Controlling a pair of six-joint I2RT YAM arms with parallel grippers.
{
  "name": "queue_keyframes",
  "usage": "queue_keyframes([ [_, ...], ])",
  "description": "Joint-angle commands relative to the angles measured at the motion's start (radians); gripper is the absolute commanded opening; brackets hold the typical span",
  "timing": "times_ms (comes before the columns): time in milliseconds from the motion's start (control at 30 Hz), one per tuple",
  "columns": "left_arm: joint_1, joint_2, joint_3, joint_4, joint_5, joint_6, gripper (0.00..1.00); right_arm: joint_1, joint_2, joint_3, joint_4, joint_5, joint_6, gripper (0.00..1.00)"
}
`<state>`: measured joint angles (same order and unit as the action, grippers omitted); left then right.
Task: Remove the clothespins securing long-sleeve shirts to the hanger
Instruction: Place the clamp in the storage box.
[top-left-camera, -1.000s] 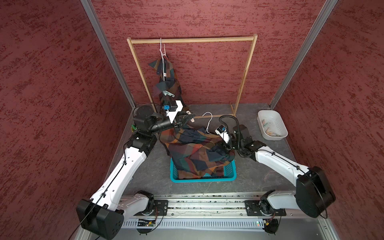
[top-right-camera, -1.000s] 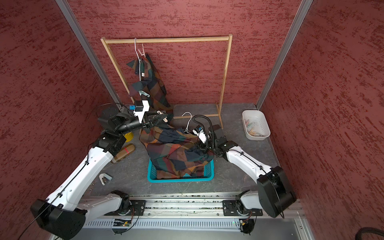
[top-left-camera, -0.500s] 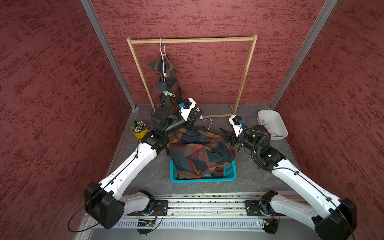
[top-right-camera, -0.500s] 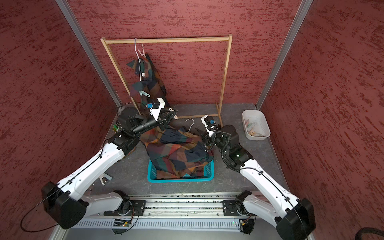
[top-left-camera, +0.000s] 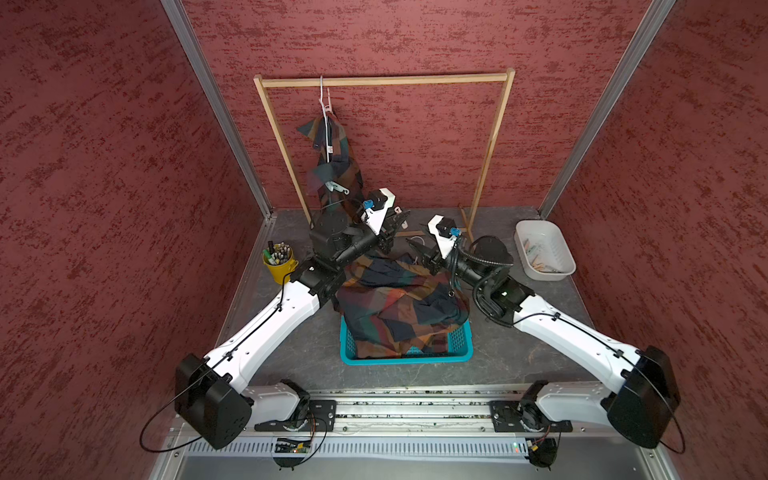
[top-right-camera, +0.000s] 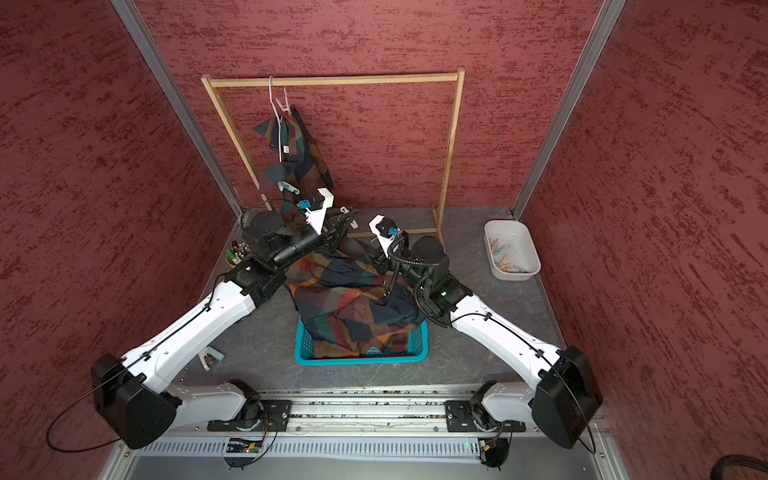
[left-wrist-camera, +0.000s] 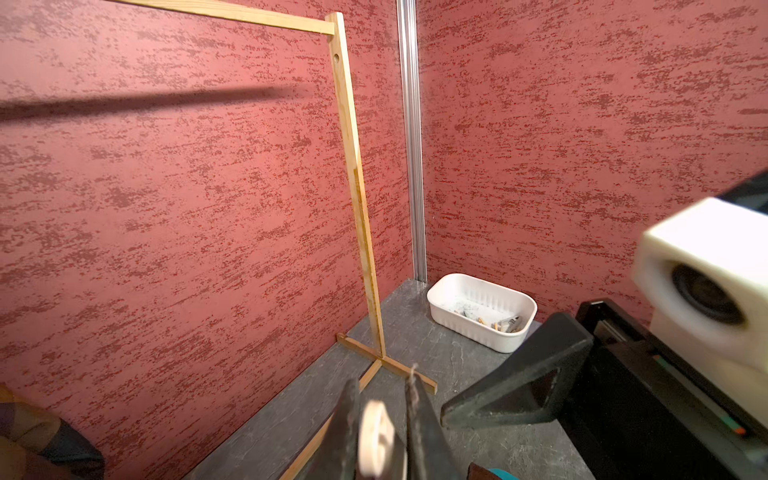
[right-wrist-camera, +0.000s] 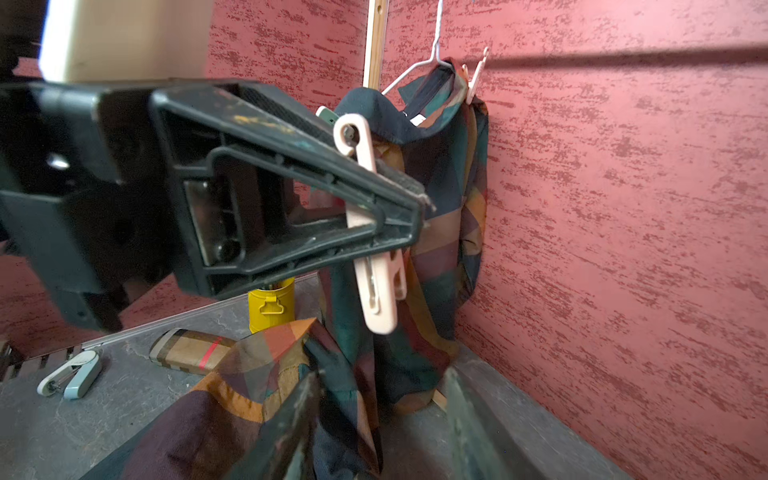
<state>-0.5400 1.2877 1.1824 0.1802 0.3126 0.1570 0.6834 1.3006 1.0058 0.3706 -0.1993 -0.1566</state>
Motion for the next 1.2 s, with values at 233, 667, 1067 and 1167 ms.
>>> queue_keyframes([
  [233, -0.005, 0.014, 0.014, 0.017, -0.006, -0.017, 0.00, 0.016, 0.081, 0.098, 0.107, -0.044, 0.015, 0.52],
  [667, -0.005, 0.022, 0.011, 0.018, 0.017, -0.023, 0.00, 0.024, 0.179, 0.172, 0.143, -0.054, 0.020, 0.41],
  [1067, -0.004, 0.032, -0.001, 0.016, 0.016, -0.026, 0.00, 0.027, 0.178, 0.172, 0.148, -0.039, 0.004, 0.07],
  [1167, -0.003, 0.031, -0.001, 0.015, 0.016, -0.023, 0.00, 0.027, 0.175, 0.173, 0.141, -0.034, 0.001, 0.00],
])
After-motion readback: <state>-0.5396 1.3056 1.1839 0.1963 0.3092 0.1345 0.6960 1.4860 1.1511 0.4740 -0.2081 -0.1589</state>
